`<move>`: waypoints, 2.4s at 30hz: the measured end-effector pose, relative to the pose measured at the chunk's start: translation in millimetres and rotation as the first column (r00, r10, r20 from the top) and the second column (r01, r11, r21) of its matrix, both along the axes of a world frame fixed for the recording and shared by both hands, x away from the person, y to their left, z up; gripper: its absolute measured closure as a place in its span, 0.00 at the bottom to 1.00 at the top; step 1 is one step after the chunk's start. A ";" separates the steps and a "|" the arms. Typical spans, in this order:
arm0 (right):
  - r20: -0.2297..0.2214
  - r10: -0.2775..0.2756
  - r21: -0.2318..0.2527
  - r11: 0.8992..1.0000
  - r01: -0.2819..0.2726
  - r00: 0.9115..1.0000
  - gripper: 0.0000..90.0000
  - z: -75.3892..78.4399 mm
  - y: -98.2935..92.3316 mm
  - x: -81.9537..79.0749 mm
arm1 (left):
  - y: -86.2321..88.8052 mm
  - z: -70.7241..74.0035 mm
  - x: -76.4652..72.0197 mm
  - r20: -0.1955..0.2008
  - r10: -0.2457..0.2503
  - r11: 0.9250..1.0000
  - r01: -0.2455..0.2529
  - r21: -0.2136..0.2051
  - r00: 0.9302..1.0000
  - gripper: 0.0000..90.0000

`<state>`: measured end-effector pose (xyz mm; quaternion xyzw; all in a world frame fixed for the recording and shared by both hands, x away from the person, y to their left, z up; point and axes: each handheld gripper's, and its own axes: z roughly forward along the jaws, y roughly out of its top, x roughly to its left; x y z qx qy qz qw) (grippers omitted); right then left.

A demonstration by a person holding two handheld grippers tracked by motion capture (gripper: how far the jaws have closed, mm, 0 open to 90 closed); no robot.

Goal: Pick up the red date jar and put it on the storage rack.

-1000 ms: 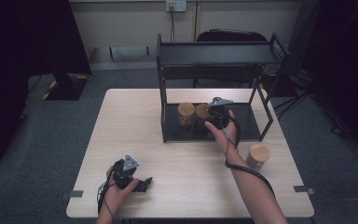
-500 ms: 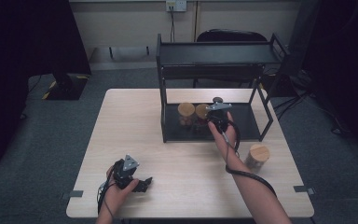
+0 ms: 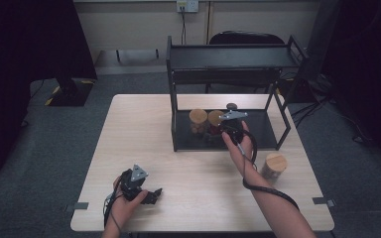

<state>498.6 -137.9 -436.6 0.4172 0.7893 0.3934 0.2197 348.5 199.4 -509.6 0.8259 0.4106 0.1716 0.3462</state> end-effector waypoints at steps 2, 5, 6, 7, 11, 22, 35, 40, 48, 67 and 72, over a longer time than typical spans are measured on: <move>-0.005 0.005 -0.004 1.000 -0.005 1.000 0.03 1.3 -1.7 -3.6 | 0.0 0.0 0.0 0.000 0.000 1.000 0.000 0.000 1.000 0.00; -0.011 0.003 -0.009 1.000 -0.003 1.000 0.03 2.6 -4.3 -6.9 | 0.0 0.0 0.0 0.000 0.000 1.000 0.000 0.000 1.000 0.00; -0.009 0.006 -0.006 1.000 -0.006 1.000 0.03 3.4 -5.6 -8.2 | 0.0 0.0 0.0 0.000 0.000 1.000 0.000 0.000 1.000 0.00; -0.009 0.007 -0.005 1.000 -0.007 1.000 0.03 4.5 -6.8 -9.6 | 0.0 0.0 0.0 0.000 0.000 1.000 0.000 0.000 1.000 0.00; -0.007 0.010 -0.006 1.000 -0.010 1.000 0.03 9.0 -11.0 -14.6 | 0.0 0.0 0.0 0.000 0.000 1.000 0.000 0.000 1.000 0.00; -0.008 -0.003 0.004 1.000 0.003 1.000 0.03 17.5 -26.7 -27.6 | 0.0 0.0 0.0 0.000 0.000 1.000 0.000 0.000 1.000 0.00; -0.011 -0.005 0.010 1.000 0.005 1.000 0.04 25.2 -41.2 -42.0 | 0.0 0.0 0.0 0.000 0.000 1.000 0.000 0.000 1.000 0.00; -0.008 -0.009 0.004 1.000 0.009 1.000 0.04 27.4 -46.1 -47.6 | 0.0 0.0 0.0 0.000 0.000 1.000 0.000 0.000 1.000 0.00; -0.008 -0.007 0.002 1.000 0.007 1.000 0.04 28.4 -53.8 -56.7 | 0.0 0.0 0.0 0.000 0.000 1.000 0.000 0.000 1.000 0.00; -0.014 0.000 -0.012 1.000 -0.001 1.000 0.04 24.2 -77.6 -79.8 | 0.0 0.0 0.0 0.000 0.000 1.000 0.000 0.000 1.000 0.00; -0.015 -0.002 -0.016 1.000 0.002 1.000 0.04 22.1 -85.4 -84.5 | 0.0 0.0 0.0 0.000 0.000 1.000 0.000 0.000 1.000 0.00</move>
